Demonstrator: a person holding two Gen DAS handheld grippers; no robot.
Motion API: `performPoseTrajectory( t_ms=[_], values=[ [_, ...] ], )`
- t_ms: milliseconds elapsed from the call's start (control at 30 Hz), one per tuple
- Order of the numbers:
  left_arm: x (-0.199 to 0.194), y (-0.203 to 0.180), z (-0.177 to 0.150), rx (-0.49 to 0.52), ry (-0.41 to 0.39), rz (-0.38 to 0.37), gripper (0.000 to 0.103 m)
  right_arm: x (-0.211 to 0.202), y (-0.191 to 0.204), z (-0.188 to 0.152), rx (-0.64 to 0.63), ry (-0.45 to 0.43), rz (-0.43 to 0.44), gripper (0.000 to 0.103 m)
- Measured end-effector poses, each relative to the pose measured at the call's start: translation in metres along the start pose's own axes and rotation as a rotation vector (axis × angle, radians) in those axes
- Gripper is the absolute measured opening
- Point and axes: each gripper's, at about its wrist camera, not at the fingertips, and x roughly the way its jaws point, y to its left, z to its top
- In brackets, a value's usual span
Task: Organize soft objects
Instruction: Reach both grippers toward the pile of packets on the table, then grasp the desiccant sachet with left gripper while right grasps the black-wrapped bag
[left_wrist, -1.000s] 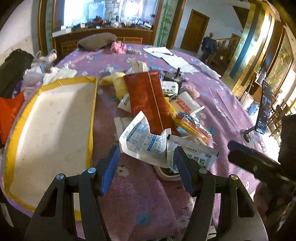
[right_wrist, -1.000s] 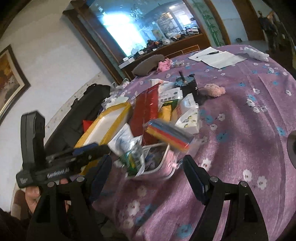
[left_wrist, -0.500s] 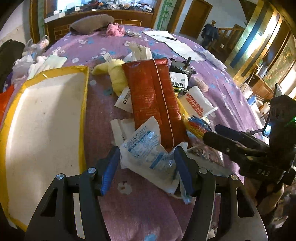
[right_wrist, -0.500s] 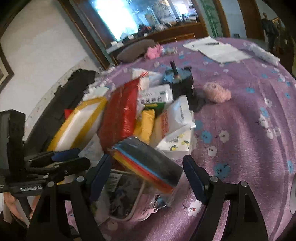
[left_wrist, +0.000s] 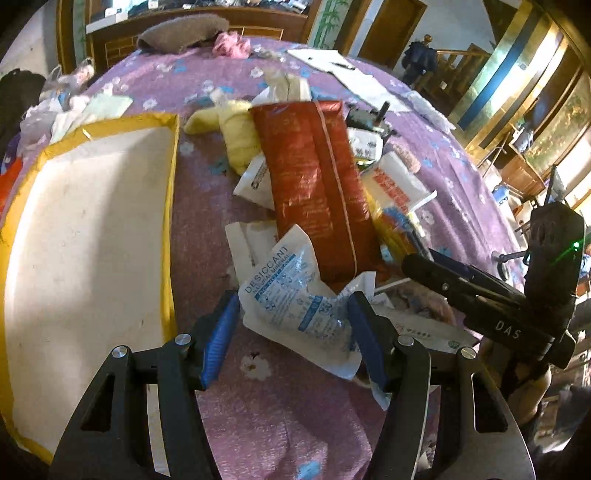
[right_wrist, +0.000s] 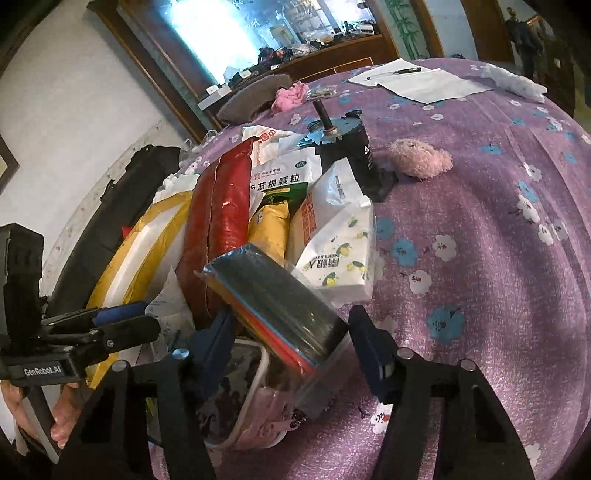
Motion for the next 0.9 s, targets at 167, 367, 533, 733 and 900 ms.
performPoseTrajectory(
  t_ms=[167, 367, 533, 733, 900],
  values=[
    [0.006, -0.003, 0.003, -0.009, -0.001, -0.002, 0.066, -0.003, -0.002, -0.002, 0.007, -0.034, -0.011, 0.052],
    [0.011, -0.010, 0.007, 0.004, -0.028, 0.034, 0.071, -0.007, -0.001, -0.004, -0.016, -0.071, -0.030, 0.047],
    [0.008, -0.007, 0.005, 0.007, -0.051, 0.036, 0.057, -0.010, 0.001, -0.005, -0.029, -0.092, -0.027, 0.043],
    [0.003, 0.000, 0.004, 0.005, -0.056, 0.065, 0.026, -0.015, 0.003, -0.009, -0.048, -0.119, -0.009, 0.039],
    [-0.011, 0.006, 0.000, -0.021, -0.073, 0.026, 0.024, -0.019, 0.003, -0.007, -0.046, -0.149, 0.004, 0.038]
  ],
)
